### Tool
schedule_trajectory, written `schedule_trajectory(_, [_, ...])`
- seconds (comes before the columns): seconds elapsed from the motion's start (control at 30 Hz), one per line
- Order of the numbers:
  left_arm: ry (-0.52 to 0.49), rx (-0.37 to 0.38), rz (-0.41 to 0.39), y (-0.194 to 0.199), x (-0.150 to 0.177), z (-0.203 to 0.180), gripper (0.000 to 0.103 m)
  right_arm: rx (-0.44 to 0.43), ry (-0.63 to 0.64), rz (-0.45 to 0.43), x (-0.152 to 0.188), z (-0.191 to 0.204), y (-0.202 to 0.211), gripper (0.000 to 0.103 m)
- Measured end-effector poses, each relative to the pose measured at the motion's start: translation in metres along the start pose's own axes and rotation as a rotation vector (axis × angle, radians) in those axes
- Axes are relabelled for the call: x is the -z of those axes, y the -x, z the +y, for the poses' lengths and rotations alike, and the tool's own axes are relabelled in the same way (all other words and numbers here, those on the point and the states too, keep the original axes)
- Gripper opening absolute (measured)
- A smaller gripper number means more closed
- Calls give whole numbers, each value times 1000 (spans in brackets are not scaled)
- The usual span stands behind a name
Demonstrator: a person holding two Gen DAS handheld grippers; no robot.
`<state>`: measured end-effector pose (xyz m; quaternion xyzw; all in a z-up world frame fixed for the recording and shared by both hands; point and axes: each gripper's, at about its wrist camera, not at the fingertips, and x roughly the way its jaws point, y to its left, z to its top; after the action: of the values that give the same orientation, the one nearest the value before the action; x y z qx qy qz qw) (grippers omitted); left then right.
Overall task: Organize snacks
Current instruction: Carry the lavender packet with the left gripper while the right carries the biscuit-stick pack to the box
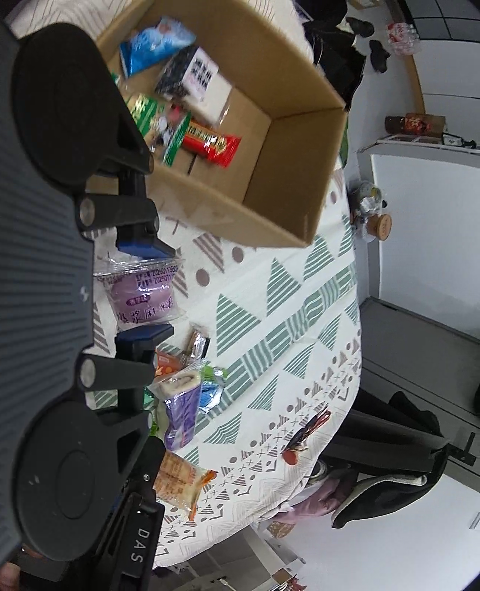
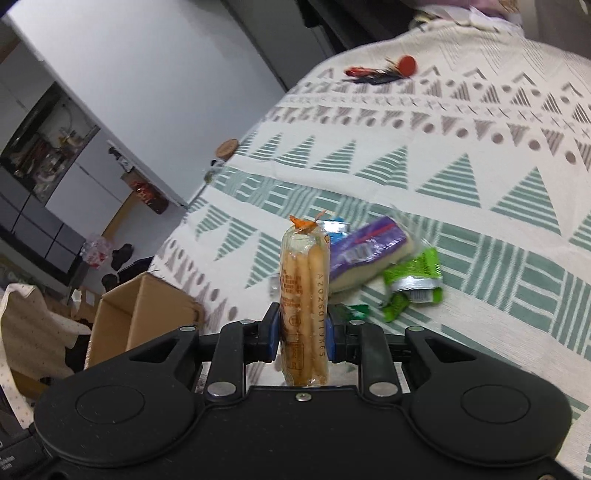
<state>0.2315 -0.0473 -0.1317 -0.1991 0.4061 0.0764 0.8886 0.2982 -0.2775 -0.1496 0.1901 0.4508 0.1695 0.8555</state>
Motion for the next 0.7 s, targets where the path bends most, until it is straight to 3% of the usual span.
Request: schedule_trajectory(0.7, [-8, -84, -108, 74, -26, 19, 36, -167, 153, -112, 9, 60, 28, 23])
